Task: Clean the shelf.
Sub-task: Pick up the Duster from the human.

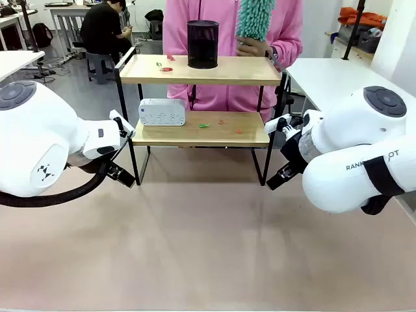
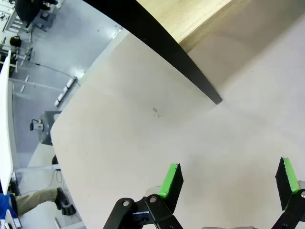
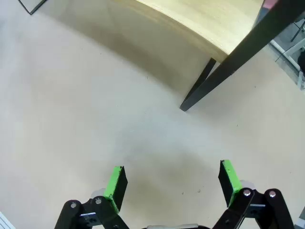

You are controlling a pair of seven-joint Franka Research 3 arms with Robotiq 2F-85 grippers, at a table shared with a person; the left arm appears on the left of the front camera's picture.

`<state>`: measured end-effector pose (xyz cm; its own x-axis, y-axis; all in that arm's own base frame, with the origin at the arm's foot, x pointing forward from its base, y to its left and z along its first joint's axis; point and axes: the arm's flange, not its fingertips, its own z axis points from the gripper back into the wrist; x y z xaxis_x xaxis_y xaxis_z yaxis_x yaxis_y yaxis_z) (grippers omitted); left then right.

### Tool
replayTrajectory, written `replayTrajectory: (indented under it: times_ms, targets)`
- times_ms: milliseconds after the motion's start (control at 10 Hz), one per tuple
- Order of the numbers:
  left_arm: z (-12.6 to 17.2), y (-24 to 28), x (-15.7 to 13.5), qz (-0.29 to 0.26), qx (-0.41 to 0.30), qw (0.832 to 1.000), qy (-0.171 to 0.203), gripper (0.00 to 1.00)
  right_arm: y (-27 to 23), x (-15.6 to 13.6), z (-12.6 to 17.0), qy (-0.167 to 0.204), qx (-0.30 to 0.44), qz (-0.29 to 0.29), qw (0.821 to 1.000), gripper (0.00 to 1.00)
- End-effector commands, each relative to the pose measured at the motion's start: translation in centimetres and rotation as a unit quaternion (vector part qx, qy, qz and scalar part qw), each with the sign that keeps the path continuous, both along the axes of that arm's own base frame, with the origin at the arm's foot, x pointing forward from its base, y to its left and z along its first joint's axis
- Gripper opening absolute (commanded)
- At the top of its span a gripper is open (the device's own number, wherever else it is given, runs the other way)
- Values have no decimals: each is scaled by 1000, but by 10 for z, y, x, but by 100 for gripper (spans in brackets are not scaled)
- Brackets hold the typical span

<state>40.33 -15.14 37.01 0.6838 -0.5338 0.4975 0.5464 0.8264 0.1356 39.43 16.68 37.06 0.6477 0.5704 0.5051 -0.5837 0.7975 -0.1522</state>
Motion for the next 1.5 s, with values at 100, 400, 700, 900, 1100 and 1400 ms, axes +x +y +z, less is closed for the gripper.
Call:
replayTrajectory:
  times_ms: [100,400,700,900,1100,1400]
  targets:
    - [0,0,0,0,0,1000,0,100,0,0,0,0,0,0,1000,100]
    - [0,0,0,0,0,1000,0,100,0,0,0,0,0,0,1000,100]
    - [0,0,0,0,0,1000,0,100,0,0,0,0,0,0,1000,100]
    - [0,0,0,0,0,1000,0,100,0,0,0,0,0,0,1000,100]
    - [27,11,-17,-52,-31,998,33,100,-19,-8,24,70,20,22,997,100]
    - [99,96,-67,-93,-196,972,94,100,-134,-44,103,212,257,-38,942,100]
